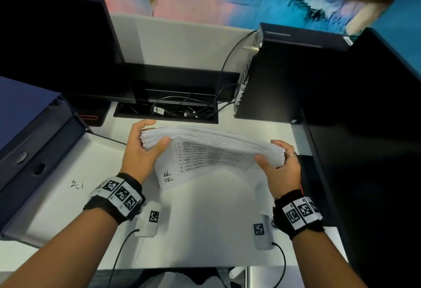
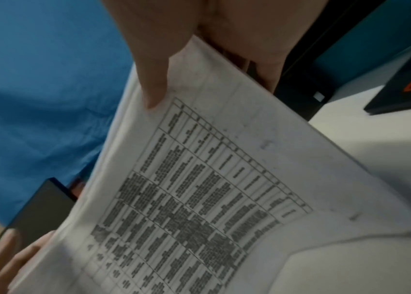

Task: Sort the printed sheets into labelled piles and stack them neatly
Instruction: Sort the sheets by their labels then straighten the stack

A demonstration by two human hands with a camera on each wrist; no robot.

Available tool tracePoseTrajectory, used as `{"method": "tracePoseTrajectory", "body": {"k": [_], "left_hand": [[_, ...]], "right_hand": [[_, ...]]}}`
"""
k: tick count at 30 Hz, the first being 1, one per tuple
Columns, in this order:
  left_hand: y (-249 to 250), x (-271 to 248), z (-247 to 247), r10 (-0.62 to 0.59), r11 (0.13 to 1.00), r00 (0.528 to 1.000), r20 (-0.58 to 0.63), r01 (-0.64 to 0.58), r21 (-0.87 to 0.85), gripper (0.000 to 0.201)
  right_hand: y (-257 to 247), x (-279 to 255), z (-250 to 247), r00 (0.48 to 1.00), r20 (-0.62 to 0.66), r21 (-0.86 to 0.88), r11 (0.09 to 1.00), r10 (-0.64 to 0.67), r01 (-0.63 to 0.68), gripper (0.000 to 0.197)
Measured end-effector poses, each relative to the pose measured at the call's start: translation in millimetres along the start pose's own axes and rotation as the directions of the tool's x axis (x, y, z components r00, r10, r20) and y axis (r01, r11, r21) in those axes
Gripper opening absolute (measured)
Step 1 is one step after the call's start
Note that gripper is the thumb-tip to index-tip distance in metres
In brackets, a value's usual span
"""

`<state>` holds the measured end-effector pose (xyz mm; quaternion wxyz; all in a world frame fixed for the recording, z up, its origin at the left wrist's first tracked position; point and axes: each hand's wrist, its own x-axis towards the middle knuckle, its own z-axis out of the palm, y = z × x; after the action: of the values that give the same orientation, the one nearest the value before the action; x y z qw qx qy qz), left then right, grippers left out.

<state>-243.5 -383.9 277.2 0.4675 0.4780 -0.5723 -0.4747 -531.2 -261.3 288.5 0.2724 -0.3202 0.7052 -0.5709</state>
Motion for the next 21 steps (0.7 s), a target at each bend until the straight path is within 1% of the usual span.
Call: {"method": "tracePoseTrajectory", "body": {"k": [2,3,4,6,7,8,11,14,16,18,19,20,21], "left_hand": [[3,5,1,0.071,0.997,0.997,-0.036,-0.069,0.034,0.022],[3,7,2,0.083,0.995,0.995,-0.049,-0.080,0.053,0.016],[3,8,3,0.087,0.995,0.994,-0.060,-0.083,0.064,0.014],[3,9,5,0.091,0.992,0.992,-0.090,-0.082,0.096,0.019],[3,9,6,0.088,0.991,0.991,-0.099,-0.077,0.109,0.019],[3,10,6,0.087,0.990,0.991,-0.100,-0.075,0.116,0.019],[6,10,7,0.079,0.991,0.992,-0.098,-0.068,0.112,0.017],[10,10,8,0.094,0.987,0.994,-0.058,-0.085,0.134,0.016],[9,12,9,0.156,0.965,0.988,0.005,-0.153,0.213,0.028],[5,14,7,0.223,0.912,0.972,0.080,-0.237,0.335,0.042],[3,16,6,0.232,0.874,0.966,0.112,-0.258,0.411,0.047],[4,17,5,0.245,0.821,0.959,0.142,-0.283,0.496,0.050],[5,18,4,0.266,0.748,0.947,0.182,-0.321,0.581,0.051]], "right_hand": [[-8,1,1,0.999,0.032,0.123,0.992,-0.010,0.007,0.050],[-10,2,1,0.998,0.049,0.164,0.986,-0.029,0.021,0.047],[-11,2,2,0.997,0.054,0.150,0.987,-0.056,0.048,0.038],[-12,3,4,0.992,0.046,0.049,0.992,-0.120,0.118,0.015],[-11,4,4,0.990,0.041,0.021,0.991,-0.136,0.135,0.008],[-10,5,4,0.990,0.034,0.012,0.991,-0.136,0.136,0.007],[-9,6,4,0.983,0.017,-0.018,0.983,-0.184,0.185,0.010],[-2,9,3,0.951,0.007,-0.102,0.946,-0.310,0.309,0.014],[-1,10,3,0.931,-0.003,-0.183,0.915,-0.365,0.359,0.018],[-3,9,2,0.932,0.056,-0.249,0.899,-0.358,0.360,0.025],[-5,8,3,0.934,0.120,-0.300,0.885,-0.335,0.356,0.035],[-7,7,2,0.928,0.188,-0.390,0.843,-0.321,0.370,0.047],[-8,7,2,0.915,0.247,-0.515,0.757,-0.319,0.403,0.058]]}}
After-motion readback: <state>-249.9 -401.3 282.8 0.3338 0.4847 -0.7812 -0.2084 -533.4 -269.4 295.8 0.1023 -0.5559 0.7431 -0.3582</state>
